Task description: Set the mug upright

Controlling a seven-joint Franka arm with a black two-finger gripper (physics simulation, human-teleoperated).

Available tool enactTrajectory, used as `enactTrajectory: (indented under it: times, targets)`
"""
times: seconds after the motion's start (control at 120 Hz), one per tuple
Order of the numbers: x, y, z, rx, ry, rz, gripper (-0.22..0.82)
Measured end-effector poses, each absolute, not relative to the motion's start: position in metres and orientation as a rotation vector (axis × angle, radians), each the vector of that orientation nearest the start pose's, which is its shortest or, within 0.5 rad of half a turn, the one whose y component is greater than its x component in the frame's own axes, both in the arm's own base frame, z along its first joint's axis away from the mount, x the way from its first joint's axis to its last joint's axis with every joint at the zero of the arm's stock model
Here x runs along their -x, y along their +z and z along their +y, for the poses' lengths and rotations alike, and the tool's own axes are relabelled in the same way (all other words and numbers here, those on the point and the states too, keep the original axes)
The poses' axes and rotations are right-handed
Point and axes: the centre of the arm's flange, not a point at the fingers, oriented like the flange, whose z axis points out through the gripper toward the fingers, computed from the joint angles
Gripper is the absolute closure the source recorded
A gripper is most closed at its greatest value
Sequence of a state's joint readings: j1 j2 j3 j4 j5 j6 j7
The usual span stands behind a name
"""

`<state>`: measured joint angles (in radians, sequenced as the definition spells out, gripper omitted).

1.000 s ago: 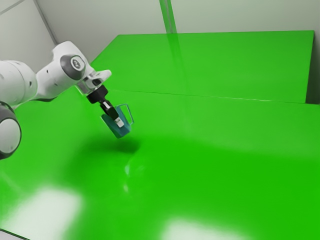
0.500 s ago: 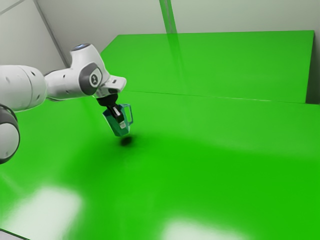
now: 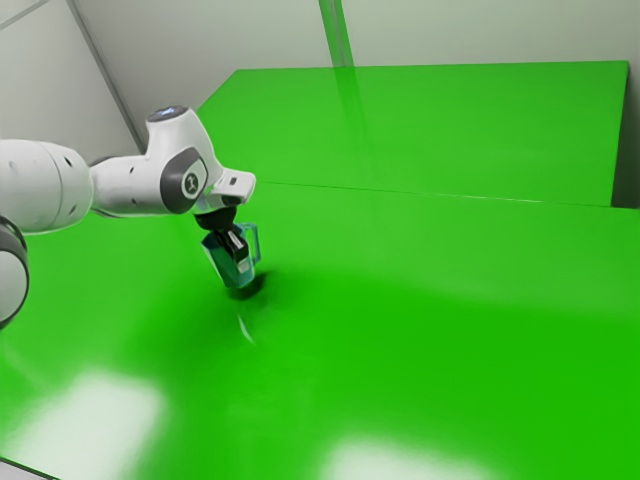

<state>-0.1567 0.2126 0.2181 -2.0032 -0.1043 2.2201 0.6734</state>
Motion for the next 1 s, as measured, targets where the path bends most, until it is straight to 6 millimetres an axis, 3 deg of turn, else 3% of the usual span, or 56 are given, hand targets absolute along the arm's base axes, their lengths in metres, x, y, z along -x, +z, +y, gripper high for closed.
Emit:
enactTrajectory:
  times: [0.192, 1.0]
  targets:
    - [-0.586, 0.346, 0.027, 3.042, -0.039, 0.830, 0.78]
    - [-0.583, 0.338, 0.025, 3.049, -0.056, 0.718, 0.78]
